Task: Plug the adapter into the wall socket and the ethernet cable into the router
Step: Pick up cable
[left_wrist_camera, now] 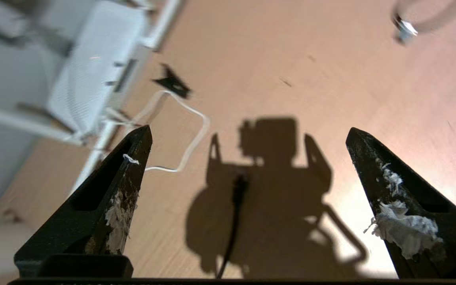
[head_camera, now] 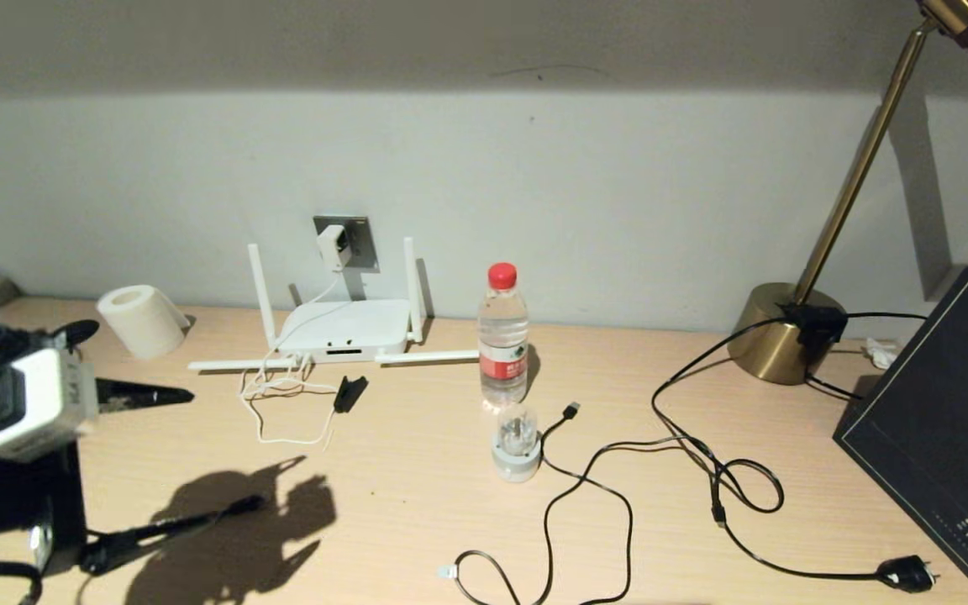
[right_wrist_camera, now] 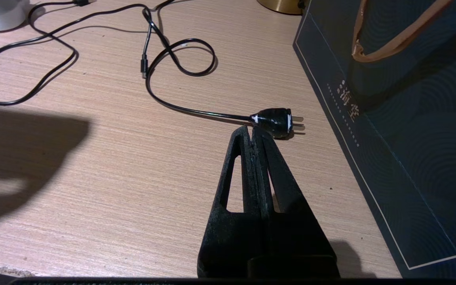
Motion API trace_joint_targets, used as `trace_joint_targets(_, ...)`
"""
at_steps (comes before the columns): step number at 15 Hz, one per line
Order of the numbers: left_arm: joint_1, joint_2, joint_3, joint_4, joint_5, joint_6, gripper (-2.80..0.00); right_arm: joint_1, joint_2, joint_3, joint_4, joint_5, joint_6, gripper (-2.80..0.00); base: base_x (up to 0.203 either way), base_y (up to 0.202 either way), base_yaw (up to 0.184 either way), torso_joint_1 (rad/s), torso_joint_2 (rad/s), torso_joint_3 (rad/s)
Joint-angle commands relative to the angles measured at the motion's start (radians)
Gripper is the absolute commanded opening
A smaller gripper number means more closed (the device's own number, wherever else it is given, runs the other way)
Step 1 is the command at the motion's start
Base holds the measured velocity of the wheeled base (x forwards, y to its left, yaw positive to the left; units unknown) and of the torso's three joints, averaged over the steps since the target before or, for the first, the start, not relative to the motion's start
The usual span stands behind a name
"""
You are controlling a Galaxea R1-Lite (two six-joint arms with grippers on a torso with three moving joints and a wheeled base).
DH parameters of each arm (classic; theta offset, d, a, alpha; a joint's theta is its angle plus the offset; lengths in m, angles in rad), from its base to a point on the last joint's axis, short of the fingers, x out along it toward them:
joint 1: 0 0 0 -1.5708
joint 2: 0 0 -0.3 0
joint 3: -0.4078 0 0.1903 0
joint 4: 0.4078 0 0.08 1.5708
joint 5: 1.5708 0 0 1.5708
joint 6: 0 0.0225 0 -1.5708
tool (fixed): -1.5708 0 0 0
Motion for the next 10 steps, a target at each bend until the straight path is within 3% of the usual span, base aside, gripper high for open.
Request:
trace_joint_targets(1, 0.042, 0.079, 0.003, 0.044, -0.011, 0.23, 0.0, 0.0, 0.002, 0.0, 0.001, 0.001, 0.0, -2.8, 0.0, 0.0, 0.0, 0.0, 0.0, 0.0)
trace_joint_targets(3, 0.15, 0.16, -0.001, 0.058, -0.012, 0.461, 0.0, 0.0, 0.002, 0.0, 0.001, 0.001, -0.003, -2.8, 0.0, 0.0, 0.0, 0.0, 0.0, 0.0)
trace_joint_targets(6, 0.228, 0.104, 0.053, 0.063, -0.009, 0.513, 0.0, 0.0, 0.002, 0.0, 0.001, 0.001, -0.002, -2.8, 0.0, 0.0, 0.0, 0.0, 0.0, 0.0)
trace_joint_targets(10, 0.222, 0.029, 0.177, 0.037, -0.016, 0.516, 0.0, 0.0, 0.0, 0.0, 0.001, 0.001, -0.001, -2.8, 0.0, 0.0, 0.0, 0.0, 0.0, 0.0)
